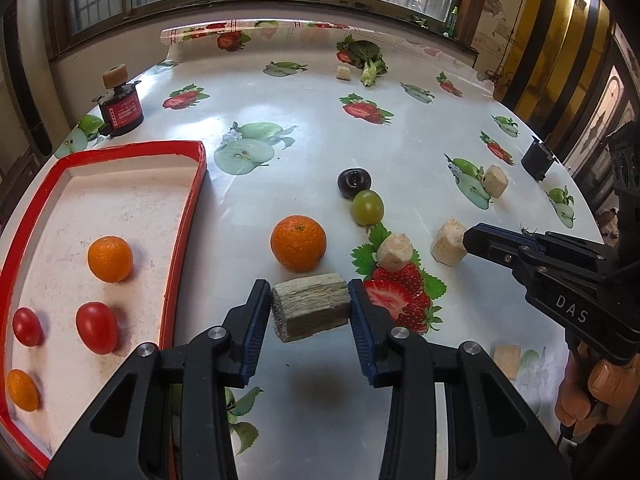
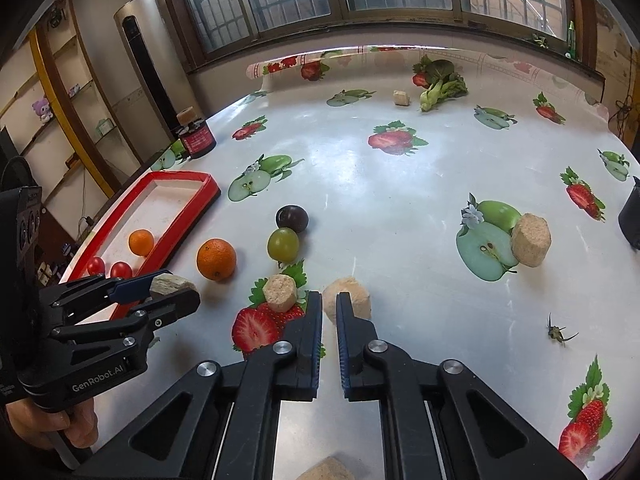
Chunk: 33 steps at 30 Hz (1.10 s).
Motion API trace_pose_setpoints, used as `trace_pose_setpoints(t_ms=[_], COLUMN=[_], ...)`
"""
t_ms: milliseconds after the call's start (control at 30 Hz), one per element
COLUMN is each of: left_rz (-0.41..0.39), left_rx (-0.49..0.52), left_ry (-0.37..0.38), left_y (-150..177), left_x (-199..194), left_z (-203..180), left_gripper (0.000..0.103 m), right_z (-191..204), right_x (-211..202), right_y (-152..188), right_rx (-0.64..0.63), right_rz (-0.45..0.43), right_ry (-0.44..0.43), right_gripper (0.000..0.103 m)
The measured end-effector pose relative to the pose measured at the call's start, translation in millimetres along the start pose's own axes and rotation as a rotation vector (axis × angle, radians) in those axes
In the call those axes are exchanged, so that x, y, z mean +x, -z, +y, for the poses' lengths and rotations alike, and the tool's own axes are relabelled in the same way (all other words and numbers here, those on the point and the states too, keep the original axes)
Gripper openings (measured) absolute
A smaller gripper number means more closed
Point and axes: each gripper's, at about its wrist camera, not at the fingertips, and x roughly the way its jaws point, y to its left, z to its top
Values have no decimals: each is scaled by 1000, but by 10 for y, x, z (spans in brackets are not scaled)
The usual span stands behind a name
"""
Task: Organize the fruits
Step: 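Close the left gripper on its wooden block while the right gripper grasps the other block, then carry both wooden blocks over the tray with the left and right grippers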
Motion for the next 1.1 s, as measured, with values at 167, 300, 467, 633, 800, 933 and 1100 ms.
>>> trace_pose_setpoints(t_ms=[167,300,467,633,800,933,1100], left_rz=[-4,-3,-13,-21,-29,-39,-62], left_rx=[-13,-22,-26,-35,-38,-43,-51], left_ry=[1,11,12,10,5,-6,-35], left_y=[46,43,37,28,29,29,20], left_x=[-57,-81,-130,-167,-204,-259,-361], left_z=[51,78,104,151,188,236,361], left_gripper=[37,37,37,37,37,37,37], right_z=[-35,-3,-27,-191,-176,-37,222], right_x=[54,89,248,398,320,214,63], right_y=[4,-28,-54,-6,-8,-44,-118], right_rx=[24,12,-9,33,48,26,-15], right_rz=[-5,-25,-10,14,5,-13,-39], right_ry=[6,39,146,151,116,87,39], right_gripper=[18,47,47,31,31,31,31])
